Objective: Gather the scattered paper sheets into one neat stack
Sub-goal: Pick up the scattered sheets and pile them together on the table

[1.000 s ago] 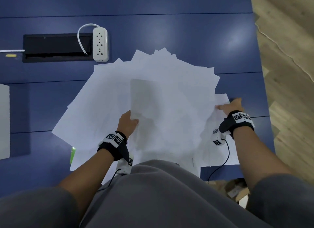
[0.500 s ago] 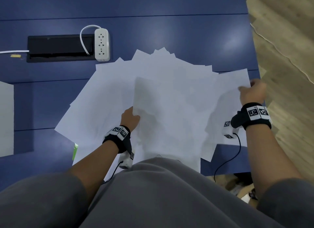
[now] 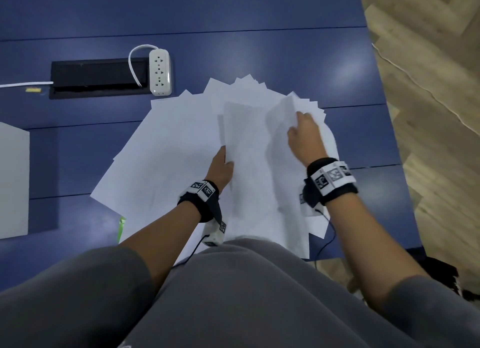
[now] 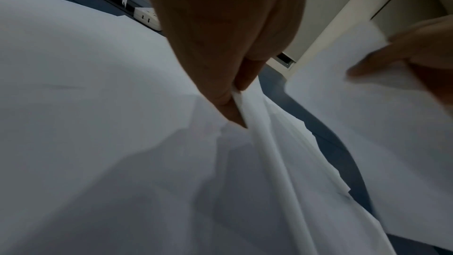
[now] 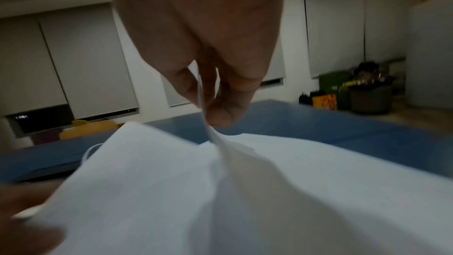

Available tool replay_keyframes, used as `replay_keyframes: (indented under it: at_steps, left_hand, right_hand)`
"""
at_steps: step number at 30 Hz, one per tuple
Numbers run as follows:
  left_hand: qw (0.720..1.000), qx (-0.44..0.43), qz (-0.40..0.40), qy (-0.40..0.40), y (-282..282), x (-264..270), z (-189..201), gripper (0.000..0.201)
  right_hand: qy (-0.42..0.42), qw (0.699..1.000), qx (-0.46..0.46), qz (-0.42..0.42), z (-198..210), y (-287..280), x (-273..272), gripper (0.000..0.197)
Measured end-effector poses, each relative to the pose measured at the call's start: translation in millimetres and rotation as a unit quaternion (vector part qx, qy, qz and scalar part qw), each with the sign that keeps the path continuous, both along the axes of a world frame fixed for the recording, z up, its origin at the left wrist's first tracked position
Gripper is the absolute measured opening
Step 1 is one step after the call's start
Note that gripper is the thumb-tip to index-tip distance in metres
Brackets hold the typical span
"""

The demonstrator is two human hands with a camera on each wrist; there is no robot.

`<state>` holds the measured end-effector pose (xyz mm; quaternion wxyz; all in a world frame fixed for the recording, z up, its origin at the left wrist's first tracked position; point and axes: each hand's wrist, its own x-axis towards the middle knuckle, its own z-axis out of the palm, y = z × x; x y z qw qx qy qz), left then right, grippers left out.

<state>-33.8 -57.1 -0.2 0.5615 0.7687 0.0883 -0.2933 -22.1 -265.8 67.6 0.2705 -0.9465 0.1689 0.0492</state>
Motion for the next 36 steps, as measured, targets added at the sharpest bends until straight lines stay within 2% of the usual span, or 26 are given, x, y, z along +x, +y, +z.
replay_keyframes:
  at_steps: [3,6,9,10,12,13,15,17,19,21,22,23,26,28,31,33,35,36]
  left_hand:
    - [0.999,-0.048,0.014,0.013,-1.1,-4.2,0.3,0.050]
    - [0.994,-0.097,0.017,0.047,-0.1,-9.1,8.8,0.045]
    - [0.991,-0.121,0.006,0.058,3.8,-15.1,9.6,0.040]
    - [0.991,-0.119,-0.001,0.058,7.4,-16.3,3.4,0.041]
    - [0.991,-0.116,-0.028,0.061,12.4,-20.0,2.1,0.042]
    - [0.991,-0.114,-0.042,0.060,14.5,-21.5,3.0,0.041]
    - [0.992,-0.110,-0.050,0.046,16.2,-24.3,9.0,0.039]
    - [0.992,-0.110,-0.051,0.022,18.6,-25.1,3.7,0.052]
    - [0.994,-0.106,-0.038,0.010,21.5,-25.4,-0.4,0.060]
    - [0.997,-0.075,-0.006,-0.007,23.5,-24.3,-6.2,0.055]
    - [0.999,-0.051,0.008,-0.018,23.6,-23.2,-6.4,0.053]
    - [0.999,-0.025,0.019,-0.029,24.2,-21.5,-8.9,0.052]
    - [0.998,0.028,0.032,-0.041,24.7,-16.0,-16.3,0.056]
    - [0.998,0.038,0.043,-0.038,24.7,-13.5,-22.2,0.057]
    - [0.997,0.003,0.061,-0.046,20.8,-12.5,-20.3,0.046]
    - [0.995,-0.049,0.078,-0.027,14.9,-11.7,-14.6,0.037]
    - [0.992,-0.093,0.085,0.011,5.2,-10.5,-8.3,0.032]
    - [0.991,-0.102,0.081,0.028,-1.7,-10.2,-8.5,0.029]
  right_hand:
    - [0.054,0.995,0.086,0.013,-16.7,40.0,-4.7,0.025]
    - [0.097,0.975,0.197,-0.023,-28.6,67.0,-7.1,0.020]
    - [0.099,0.952,0.280,-0.073,-35.2,84.0,-6.6,0.032]
    - [0.095,0.946,0.296,-0.092,-35.9,87.3,-6.1,0.031]
    - [0.083,0.934,0.321,-0.134,-36.5,91.3,-4.4,0.011]
    - [0.077,0.924,0.340,-0.154,-36.4,92.8,-3.5,0.009]
    - [0.082,0.908,0.372,-0.176,-37.9,95.5,-2.4,0.024]
    - [0.089,0.897,0.395,-0.180,-38.6,98.7,-2.9,0.038]
    - [0.094,0.868,0.452,-0.185,-36.4,98.9,-4.6,0.037]
    - [0.121,0.827,0.522,-0.169,-34.5,94.7,-8.2,0.037]
    - [0.135,0.825,0.527,-0.155,-34.8,90.3,-10.1,0.039]
    - [0.140,0.839,0.507,-0.140,-35.6,84.6,-12.1,0.039]
    - [0.109,0.924,0.349,-0.114,-52.1,57.0,-19.4,0.027]
    - [0.119,0.949,0.264,-0.126,-66.0,32.8,-27.5,0.037]
    - [0.144,0.938,0.254,-0.185,-80.9,0.1,-42.0,0.069]
    - [0.125,0.917,0.309,-0.221,-83.6,-19.2,-52.0,0.082]
    - [0.102,0.893,0.374,-0.227,-80.6,-38.1,-63.3,0.079]
    - [0.091,0.884,0.402,-0.219,-78.6,-47.4,-68.5,0.068]
